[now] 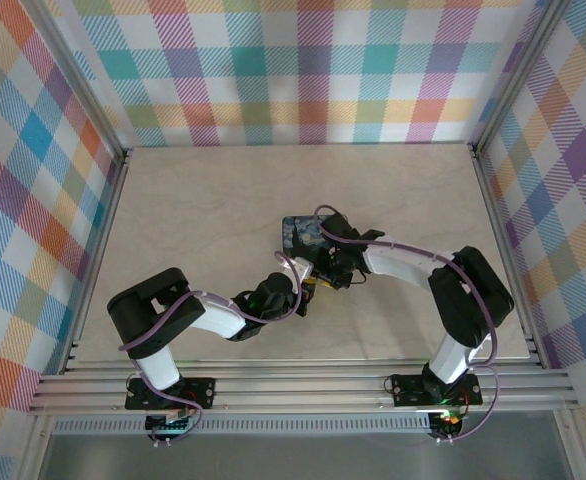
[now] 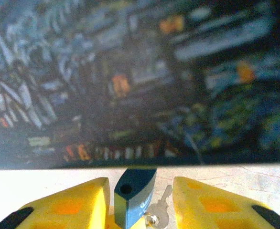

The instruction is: Unlock a padlock with a key

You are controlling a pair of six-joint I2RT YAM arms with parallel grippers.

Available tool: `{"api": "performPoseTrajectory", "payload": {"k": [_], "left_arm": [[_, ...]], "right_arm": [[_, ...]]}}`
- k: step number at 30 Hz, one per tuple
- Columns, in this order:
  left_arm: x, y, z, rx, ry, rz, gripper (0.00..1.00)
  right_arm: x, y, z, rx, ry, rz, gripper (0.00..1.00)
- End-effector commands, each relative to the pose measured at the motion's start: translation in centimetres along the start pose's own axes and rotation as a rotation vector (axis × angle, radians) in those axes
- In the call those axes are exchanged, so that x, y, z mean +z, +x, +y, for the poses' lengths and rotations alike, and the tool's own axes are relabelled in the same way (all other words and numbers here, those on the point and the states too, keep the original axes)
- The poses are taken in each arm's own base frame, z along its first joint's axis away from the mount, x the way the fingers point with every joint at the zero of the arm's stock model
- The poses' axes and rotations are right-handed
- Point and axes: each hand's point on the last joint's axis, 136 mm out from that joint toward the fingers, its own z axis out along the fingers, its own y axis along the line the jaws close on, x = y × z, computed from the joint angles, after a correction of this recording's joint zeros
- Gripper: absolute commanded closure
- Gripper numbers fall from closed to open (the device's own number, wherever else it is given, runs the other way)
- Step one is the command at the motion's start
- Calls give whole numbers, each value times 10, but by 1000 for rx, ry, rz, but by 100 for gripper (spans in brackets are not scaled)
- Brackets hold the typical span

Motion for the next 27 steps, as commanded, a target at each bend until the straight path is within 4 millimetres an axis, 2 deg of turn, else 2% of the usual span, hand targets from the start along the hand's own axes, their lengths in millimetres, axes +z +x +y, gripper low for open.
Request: {"api": "performPoseTrajectory", "payload": {"k": [1, 6, 14, 20, 21, 25, 27], "left_arm": [[-3, -10, -5, -22, 30, -33, 100], [-3, -11, -7, -22, 36, -34, 100], [-3, -10, -7, -26, 42, -33, 100], [-8, -10, -2, -27, 16, -30, 100], [-9, -9, -1, -28, 10, -24, 99], [-18, -8, 4, -30, -11, -15, 74], [-24, -9, 7, -35, -21, -16, 67]], "right_arm": [[1, 3, 6, -9, -3, 17, 65], [0, 3, 3, -12, 10, 15, 74], [0, 5, 0, -7, 18, 21, 100], [-9, 5, -2, -21, 8, 1, 100], [-11, 4, -2, -26, 4, -2, 100], [-18, 3, -8, -50, -35, -7, 100], [-20, 3, -11, -56, -60, 6, 100]]}}
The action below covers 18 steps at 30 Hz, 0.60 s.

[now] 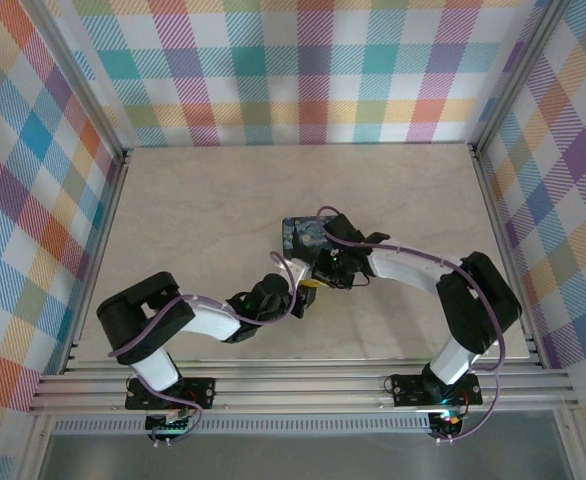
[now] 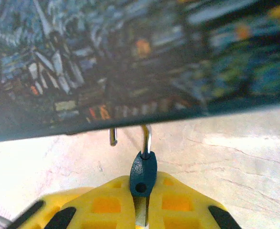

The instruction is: Unlock a padlock with a key

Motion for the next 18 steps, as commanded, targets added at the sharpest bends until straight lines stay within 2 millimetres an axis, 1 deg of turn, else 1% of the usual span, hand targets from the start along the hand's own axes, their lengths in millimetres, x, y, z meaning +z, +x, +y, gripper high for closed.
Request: {"api": "performPoseTrajectory", "payload": {"k": [1, 5, 8, 14, 18], "left_arm": [[-13, -7, 8, -22, -30, -21, 66], [-24, -7, 13, -33, -45, -26, 66], [-29, -7, 15, -32, -55, -22, 66], [-33, -12, 19, -51, -74, -24, 66], [-35, -15, 20, -57, -78, -24, 66]], "right_arm": [[-8, 0, -8, -27, -32, 19, 100], [-13, -2, -13, -36, -53, 47, 100], [-16, -5, -19, -24, -55, 47, 100], [-23, -11, -24, 19, -76, 27, 100], [-20, -11, -23, 75, -102, 21, 100]]}}
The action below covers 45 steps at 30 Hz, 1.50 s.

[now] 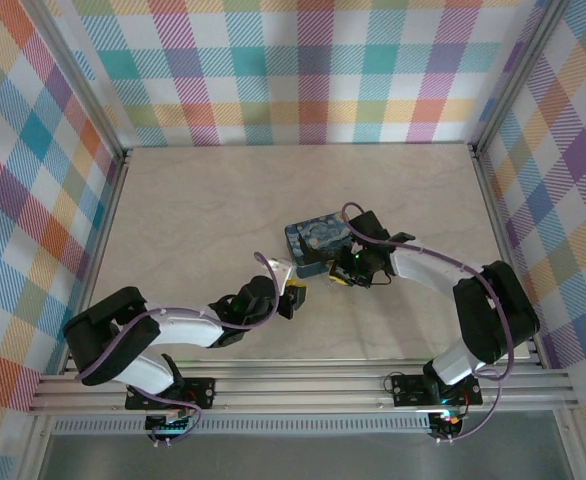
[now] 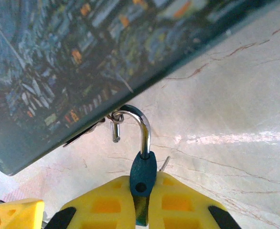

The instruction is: Unlock a padlock with a key

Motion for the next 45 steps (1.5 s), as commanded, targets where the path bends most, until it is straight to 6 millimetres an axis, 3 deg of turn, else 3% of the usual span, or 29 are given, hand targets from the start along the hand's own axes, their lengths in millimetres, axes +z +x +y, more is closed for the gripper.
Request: {"api": "performPoseTrajectory", "payload": {"k": [1, 6, 23, 35, 45], "left_arm": [[-4, -6, 7, -23, -26, -10, 66], [-6, -6, 10, -34, -30, -12, 66], [-13, -6, 15, -45, -37, -28, 65], [-20, -8, 17, -47, -43, -39, 65], [-25, -7, 20, -47, -51, -41, 65]], "right_arm": [[1, 3, 6, 53, -65, 6, 100], [9, 1, 15, 139, -138, 4, 100], [1, -20, 28, 269, -121, -177, 100], [-19, -30, 40, 260, -143, -262, 100], [11, -24, 22, 300, -102, -208, 100]]}}
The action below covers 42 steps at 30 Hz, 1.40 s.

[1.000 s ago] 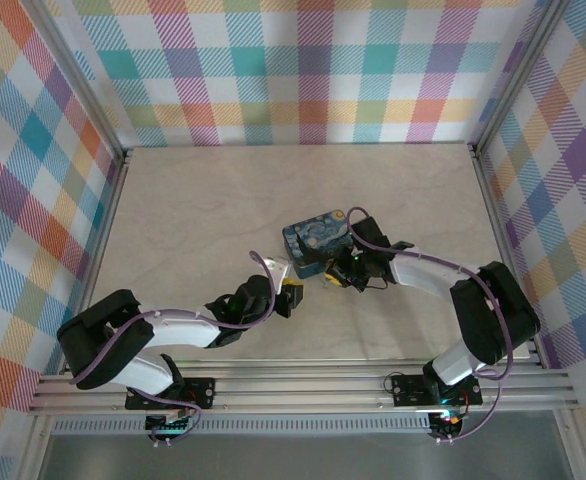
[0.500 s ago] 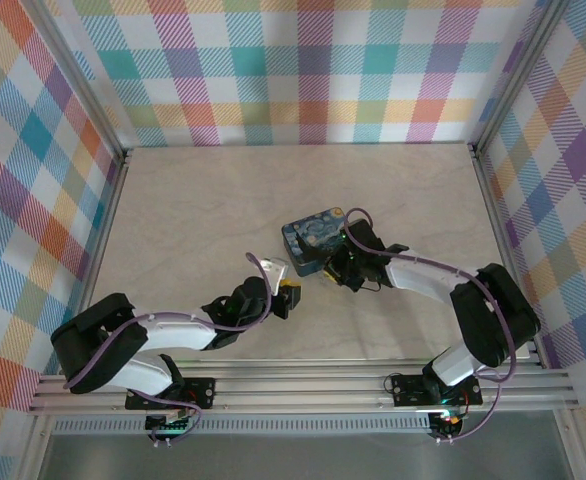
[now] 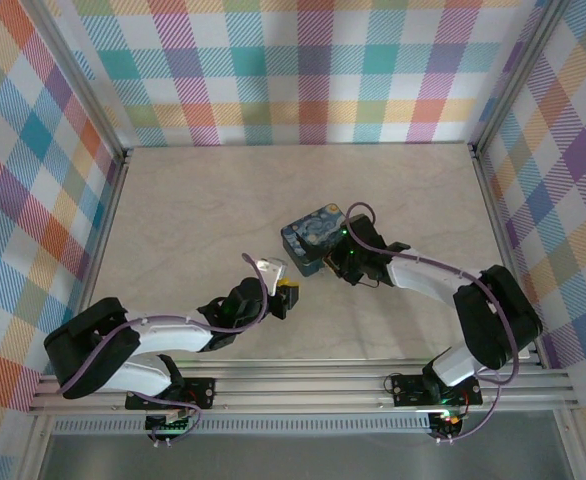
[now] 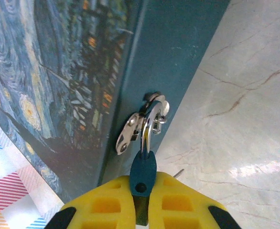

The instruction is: Unlock a padlock with a key

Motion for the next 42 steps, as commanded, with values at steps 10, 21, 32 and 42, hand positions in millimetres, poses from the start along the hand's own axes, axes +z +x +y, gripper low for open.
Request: {"api": "performPoseTrajectory", "payload": {"k": [10, 21, 32, 42], "left_arm": [[-14, -7, 14, -9, -50, -35, 64], [-20, -7, 20, -9, -79, -27, 63], [-19, -46, 16, -19, -104, -13, 62], [-18, -35, 19, -37, -102, 9, 62]], "right_arm": [[-16, -11, 18, -68, 7, -64, 100], [4, 1, -19, 46, 50, -11, 100], [-10, -22, -3, 5, 38, -78, 100], [12, -10, -24, 40, 55, -2, 100]]}}
